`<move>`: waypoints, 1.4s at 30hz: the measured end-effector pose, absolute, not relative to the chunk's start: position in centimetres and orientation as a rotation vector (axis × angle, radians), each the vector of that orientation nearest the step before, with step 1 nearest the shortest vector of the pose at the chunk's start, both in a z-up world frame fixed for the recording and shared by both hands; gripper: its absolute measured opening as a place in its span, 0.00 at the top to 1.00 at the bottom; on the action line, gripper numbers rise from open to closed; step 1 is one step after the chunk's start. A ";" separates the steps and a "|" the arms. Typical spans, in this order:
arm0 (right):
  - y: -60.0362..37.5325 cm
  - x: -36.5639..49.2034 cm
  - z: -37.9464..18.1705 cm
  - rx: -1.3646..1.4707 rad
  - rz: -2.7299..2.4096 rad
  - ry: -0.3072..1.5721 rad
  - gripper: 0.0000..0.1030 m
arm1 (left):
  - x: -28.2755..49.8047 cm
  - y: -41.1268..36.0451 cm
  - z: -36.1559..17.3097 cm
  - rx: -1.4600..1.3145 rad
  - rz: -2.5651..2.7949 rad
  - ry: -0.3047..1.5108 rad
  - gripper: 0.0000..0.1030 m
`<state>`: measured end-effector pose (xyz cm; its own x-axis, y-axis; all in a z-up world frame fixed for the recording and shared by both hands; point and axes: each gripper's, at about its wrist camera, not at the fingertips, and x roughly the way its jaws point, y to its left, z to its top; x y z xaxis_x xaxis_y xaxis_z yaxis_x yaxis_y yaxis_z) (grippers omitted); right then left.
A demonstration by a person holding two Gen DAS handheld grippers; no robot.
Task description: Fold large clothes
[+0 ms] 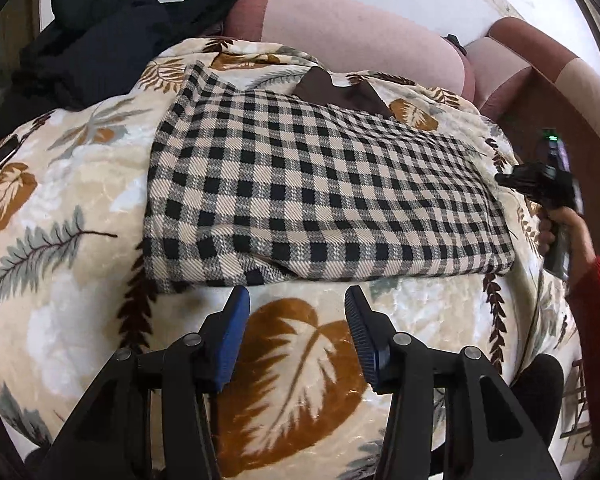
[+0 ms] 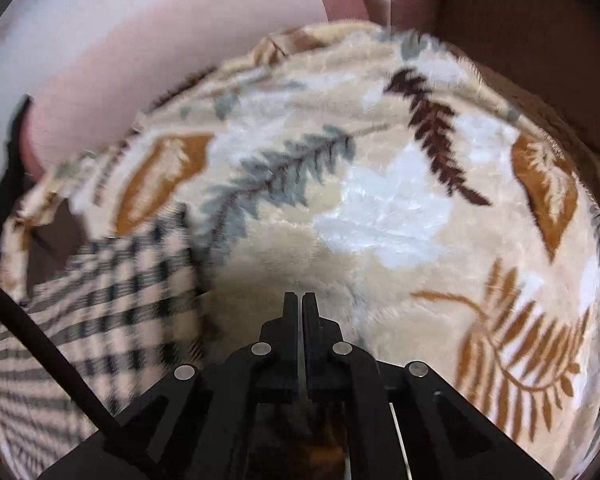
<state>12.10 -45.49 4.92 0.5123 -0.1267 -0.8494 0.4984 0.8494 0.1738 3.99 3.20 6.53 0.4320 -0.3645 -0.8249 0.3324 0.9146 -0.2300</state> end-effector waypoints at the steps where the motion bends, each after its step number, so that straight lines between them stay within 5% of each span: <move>1: -44.8 11.2 5.6 0.439 -0.354 0.947 0.89 | 3.6 3.1 6.5 -0.032 -0.426 1.031 0.53; 8: -34.8 5.8 6.9 0.391 -0.111 0.869 0.83 | 1.4 2.7 6.5 -0.025 -0.408 1.008 0.52; 11: -31.9 4.4 5.1 0.387 -0.049 0.909 0.69 | 0.5 2.7 6.7 -0.015 -0.401 1.004 0.52; 17: -34.9 1.8 2.1 0.356 -0.231 0.984 0.72 | -1.2 3.2 7.2 0.002 -0.404 0.979 0.50; 18: -36.1 1.1 2.3 0.343 -0.327 0.987 0.67 | -1.4 3.2 7.2 0.000 -0.405 0.979 0.50; 28: -39.1 -6.1 5.1 0.549 -0.323 0.823 0.66 | -3.0 2.3 6.1 -0.023 -0.417 1.006 0.49; 42: -34.2 -0.4 2.7 0.602 -0.014 0.830 0.66 | 1.6 2.5 5.9 -0.012 -0.341 1.011 0.48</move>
<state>-0.37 -34.17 2.67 0.6843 0.2174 -0.6960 0.2404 0.8339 0.4968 1.62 2.48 5.92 0.4825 -0.2855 -0.8281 0.2743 0.9471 -0.1667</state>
